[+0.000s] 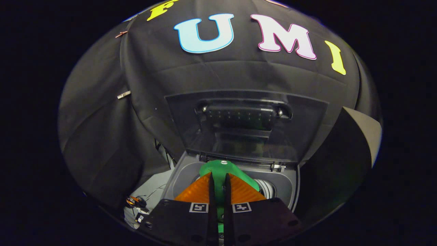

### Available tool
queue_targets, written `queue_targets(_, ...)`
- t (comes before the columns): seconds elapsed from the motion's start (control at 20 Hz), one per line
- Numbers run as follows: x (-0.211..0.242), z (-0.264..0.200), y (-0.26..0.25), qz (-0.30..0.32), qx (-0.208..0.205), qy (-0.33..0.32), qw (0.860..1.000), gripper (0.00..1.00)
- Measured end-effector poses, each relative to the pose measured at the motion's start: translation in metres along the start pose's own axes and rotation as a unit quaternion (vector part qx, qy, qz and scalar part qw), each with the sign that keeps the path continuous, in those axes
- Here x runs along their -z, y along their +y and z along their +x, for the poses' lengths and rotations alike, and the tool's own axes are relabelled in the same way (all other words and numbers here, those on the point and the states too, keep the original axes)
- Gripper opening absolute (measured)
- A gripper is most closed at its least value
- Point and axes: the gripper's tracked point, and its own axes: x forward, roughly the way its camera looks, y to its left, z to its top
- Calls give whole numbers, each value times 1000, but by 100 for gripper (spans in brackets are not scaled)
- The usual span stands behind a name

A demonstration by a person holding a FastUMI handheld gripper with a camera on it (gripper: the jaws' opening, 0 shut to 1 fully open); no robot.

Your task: Put the clothes into the washing machine and then close the washing machine lid.

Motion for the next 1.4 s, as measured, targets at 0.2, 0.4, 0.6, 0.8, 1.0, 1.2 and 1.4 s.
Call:
queue_targets(0.2, 22, 28, -12, -3, 25, 6, 1000, 11)
queue_targets(0.4, 41, 46, -24, -11, 48, 14, 999, 13)
queue_targets(0.6, 58, 57, -35, 4, 71, 10, 997, 70)
queue_targets(0.8, 65, 55, -38, 46, 67, -4, 997, 100)
queue_targets(1.0, 31, 30, -37, 27, 57, -80, 995, 99)
queue_targets(1.2, -32, -16, -37, 9, 61, -196, 979, 99)
queue_targets(1.4, -102, -69, -24, -7, 49, -282, 958, 99)
